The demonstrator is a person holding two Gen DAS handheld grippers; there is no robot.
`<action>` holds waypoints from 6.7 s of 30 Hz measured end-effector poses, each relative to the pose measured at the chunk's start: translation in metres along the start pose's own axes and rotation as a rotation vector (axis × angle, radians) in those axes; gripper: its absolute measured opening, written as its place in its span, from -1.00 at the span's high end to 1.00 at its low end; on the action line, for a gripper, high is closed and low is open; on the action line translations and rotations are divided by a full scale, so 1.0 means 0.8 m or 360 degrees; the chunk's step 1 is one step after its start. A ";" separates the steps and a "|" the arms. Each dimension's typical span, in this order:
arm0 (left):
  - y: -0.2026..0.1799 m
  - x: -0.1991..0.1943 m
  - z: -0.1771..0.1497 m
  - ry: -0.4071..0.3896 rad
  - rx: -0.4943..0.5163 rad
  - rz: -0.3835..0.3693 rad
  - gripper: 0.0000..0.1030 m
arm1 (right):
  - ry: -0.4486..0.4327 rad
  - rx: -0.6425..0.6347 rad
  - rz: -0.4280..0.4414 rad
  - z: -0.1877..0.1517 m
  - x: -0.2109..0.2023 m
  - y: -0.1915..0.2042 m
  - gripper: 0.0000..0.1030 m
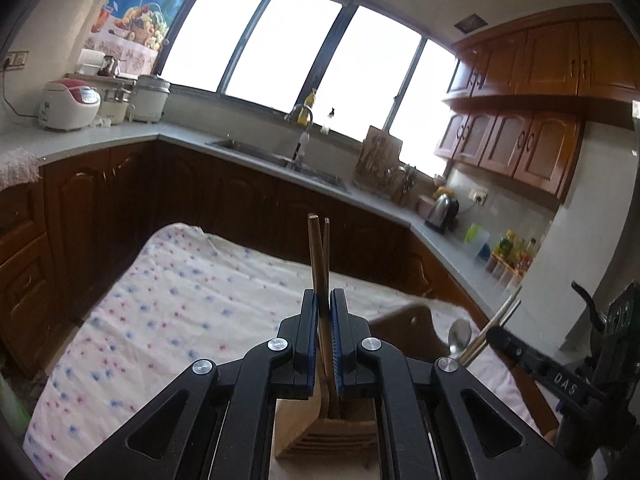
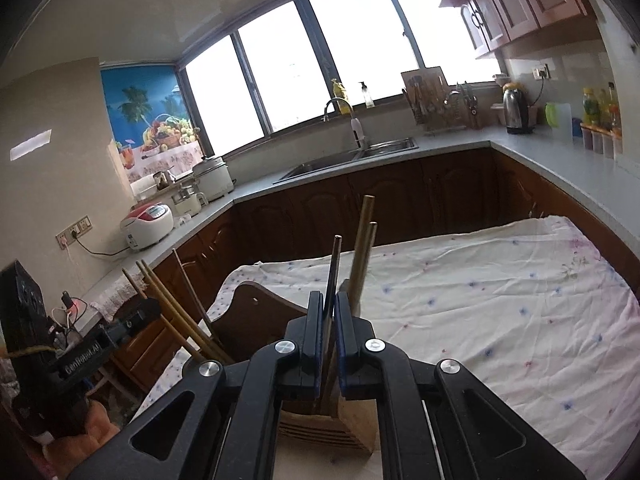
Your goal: Organize utensils
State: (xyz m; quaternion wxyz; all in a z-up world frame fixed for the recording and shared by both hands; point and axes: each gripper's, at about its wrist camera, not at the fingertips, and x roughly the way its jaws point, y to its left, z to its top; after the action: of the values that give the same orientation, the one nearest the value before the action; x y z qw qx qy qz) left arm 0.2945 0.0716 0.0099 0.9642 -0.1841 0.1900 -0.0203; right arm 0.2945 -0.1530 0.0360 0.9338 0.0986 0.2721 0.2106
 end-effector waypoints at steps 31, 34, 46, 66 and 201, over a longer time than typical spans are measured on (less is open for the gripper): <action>-0.020 -0.018 0.011 0.0085 0.0047 0.0041 0.41 | 0.0001 0.0188 0.0054 0.006 -0.016 -0.035 0.00; -0.022 -0.031 0.008 0.0072 0.0042 0.0063 -0.11 | -0.0019 0.0191 0.0051 0.006 -0.024 -0.036 -0.31; -0.013 -0.075 -0.010 0.0080 0.0002 0.0142 -0.74 | -0.0021 0.0170 0.0107 -0.005 -0.040 -0.025 -0.88; -0.008 -0.188 -0.027 0.0108 -0.0007 0.0183 -0.98 | 0.0006 0.0042 0.0169 -0.047 -0.122 0.007 -0.95; -0.086 -0.392 -0.225 -0.0112 0.0486 0.0405 -0.98 | -0.0311 -0.0294 -0.0142 -0.249 -0.286 0.042 -1.00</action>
State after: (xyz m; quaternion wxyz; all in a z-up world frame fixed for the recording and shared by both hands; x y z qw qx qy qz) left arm -0.0616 -0.0203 -0.0072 0.9817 -0.0108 0.1725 0.0795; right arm -0.0006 -0.2116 -0.0130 0.9693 0.0200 0.1635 0.1825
